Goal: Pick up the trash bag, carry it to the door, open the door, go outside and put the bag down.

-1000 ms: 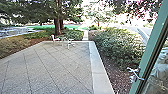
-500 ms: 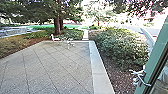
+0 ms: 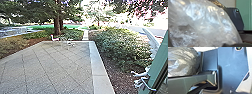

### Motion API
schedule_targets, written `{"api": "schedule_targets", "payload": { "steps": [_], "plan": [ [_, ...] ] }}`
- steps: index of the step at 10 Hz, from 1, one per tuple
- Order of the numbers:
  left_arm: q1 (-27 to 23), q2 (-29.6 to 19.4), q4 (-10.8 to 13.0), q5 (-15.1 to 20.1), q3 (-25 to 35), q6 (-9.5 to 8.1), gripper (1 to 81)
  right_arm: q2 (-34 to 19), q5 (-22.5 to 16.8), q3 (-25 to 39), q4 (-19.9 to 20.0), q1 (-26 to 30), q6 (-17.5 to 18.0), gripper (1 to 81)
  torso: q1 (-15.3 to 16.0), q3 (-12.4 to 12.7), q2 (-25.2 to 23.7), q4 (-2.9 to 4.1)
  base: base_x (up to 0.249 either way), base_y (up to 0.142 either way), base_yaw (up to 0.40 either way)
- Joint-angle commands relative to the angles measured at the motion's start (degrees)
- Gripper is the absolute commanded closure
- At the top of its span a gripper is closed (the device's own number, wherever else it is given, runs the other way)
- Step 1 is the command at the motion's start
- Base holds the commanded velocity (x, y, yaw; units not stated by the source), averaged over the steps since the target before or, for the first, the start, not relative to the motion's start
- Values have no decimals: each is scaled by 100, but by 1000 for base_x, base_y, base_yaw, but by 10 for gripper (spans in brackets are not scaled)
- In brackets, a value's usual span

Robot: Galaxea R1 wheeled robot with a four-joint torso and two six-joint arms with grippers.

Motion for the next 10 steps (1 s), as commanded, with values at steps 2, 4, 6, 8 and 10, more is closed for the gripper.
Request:
{"api": "schedule_targets", "payload": {
  "steps": [2, 4, 6, 8, 10],
  "plan": [
    [-246, -30, 26, 363, 21, 30, 811, 120, -342, 118, -38, 219, -58, 10, 0, 0, 0, 0, 114, 0, 0],
    [-246, -22, 26, 363, 21, 30, 811, 128, -351, 118, -38, 219, -49, 10, -9, 2, -2, 0, 124, 0, 0],
    [-246, -13, 26, 363, 21, 30, 811, 128, -350, 118, -38, 219, -57, 10, -19, 2, -9, 0, 139, 0, 0],
    [-246, -4, 34, 363, 21, 30, 811, 120, -342, 118, -38, 219, -58, 10, -24, 2, -11, 0, 145, 0, 0],
    [-246, -4, 34, 363, 21, 30, 811, 128, -351, 118, -38, 219, -58, 10, -24, 2, -9, 0, 136, 0, 0]
  ]
}}
